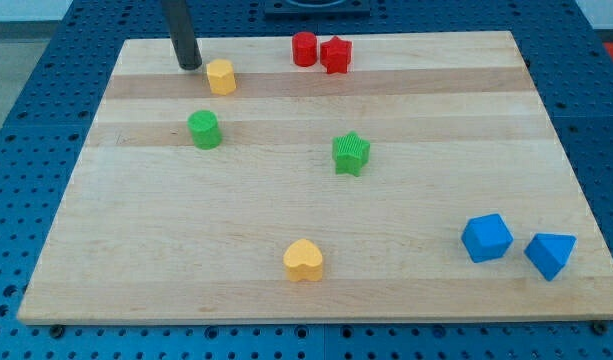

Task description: Place the yellow hexagon diagonal to the green circle

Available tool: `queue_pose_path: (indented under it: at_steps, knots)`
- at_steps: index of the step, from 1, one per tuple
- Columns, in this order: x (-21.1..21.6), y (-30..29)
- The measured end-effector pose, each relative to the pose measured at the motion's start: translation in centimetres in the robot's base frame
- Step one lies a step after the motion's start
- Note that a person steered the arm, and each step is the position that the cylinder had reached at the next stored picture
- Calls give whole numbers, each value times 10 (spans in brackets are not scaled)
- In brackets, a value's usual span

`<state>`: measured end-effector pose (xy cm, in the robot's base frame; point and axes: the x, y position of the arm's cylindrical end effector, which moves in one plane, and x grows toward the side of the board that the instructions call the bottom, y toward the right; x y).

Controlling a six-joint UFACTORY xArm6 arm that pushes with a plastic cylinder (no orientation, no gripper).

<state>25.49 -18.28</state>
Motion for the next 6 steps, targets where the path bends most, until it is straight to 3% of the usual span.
queue_pose_path:
  at_steps: [3, 6]
  knots:
    - [16, 92]
    - [53, 87]
